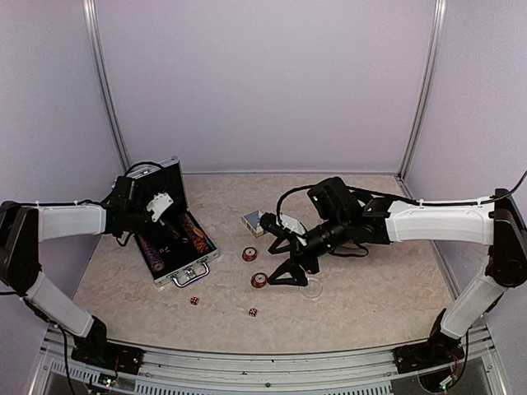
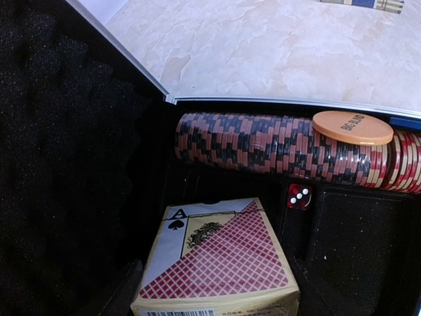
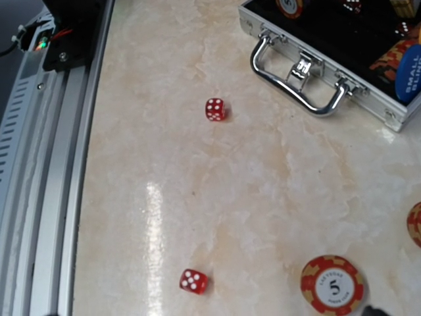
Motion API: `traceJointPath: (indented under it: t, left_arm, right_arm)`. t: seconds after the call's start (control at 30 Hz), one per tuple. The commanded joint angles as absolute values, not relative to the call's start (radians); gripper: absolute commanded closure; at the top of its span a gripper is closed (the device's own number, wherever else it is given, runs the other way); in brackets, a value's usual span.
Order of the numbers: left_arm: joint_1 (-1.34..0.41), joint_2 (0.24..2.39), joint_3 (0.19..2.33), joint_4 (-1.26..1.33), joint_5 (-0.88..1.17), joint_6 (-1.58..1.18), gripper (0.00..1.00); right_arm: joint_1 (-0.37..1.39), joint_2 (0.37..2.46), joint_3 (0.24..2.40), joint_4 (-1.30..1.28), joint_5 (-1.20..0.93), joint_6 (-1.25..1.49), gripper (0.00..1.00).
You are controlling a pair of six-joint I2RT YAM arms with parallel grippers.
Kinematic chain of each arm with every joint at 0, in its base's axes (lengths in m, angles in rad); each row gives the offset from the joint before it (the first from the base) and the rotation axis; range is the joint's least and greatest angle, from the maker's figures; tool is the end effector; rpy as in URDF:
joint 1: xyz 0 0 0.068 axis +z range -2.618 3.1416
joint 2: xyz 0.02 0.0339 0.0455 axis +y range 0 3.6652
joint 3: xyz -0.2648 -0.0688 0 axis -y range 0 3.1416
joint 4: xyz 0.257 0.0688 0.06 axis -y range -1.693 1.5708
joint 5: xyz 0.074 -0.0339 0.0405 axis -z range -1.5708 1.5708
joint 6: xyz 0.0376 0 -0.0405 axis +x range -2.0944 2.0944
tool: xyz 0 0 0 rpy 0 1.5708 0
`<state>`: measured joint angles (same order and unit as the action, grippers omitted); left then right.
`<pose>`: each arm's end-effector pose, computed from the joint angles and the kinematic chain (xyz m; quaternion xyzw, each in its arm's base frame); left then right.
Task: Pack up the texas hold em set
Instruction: Place the poker case in the slot.
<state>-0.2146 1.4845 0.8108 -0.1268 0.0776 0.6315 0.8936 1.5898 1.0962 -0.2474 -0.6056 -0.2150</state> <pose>0.3053 -0.0695 0.1839 0.3935 0.8384 0.0425 0.3747 0.2071 0.2918 0.2385 -0.5620 0.6795 0.3854 0.2720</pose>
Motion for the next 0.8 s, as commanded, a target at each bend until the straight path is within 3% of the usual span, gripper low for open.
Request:
traceJointPath:
  t: [0.0,0.5,0.67,0.77]
  left_arm:
    - [-0.208,1.441,0.796,-0.084,0.044,0.614,0.28]
    - [-0.231,1.373,0.735,-0.097,0.009,0.540,0.17]
    - [-0.287,1.389,0.771,-0.162,-0.054,0.447,0.03]
    - [-0.305,1.388,0.795,-0.218,-0.065,0.360,0.01]
  right_arm:
    - [0.890,1.606,1.086,-0.246,-0.610,-0.216,0.01]
    - [0.892,1.609,1.087,-0.245,-0.620,-0.216,0.01]
    - [0.893,1.609,1.086,-0.244,-0.620,-0.217,0.01]
    - [0.893,1.616,1.089,-0.244,-0.619,-0.218,0.01]
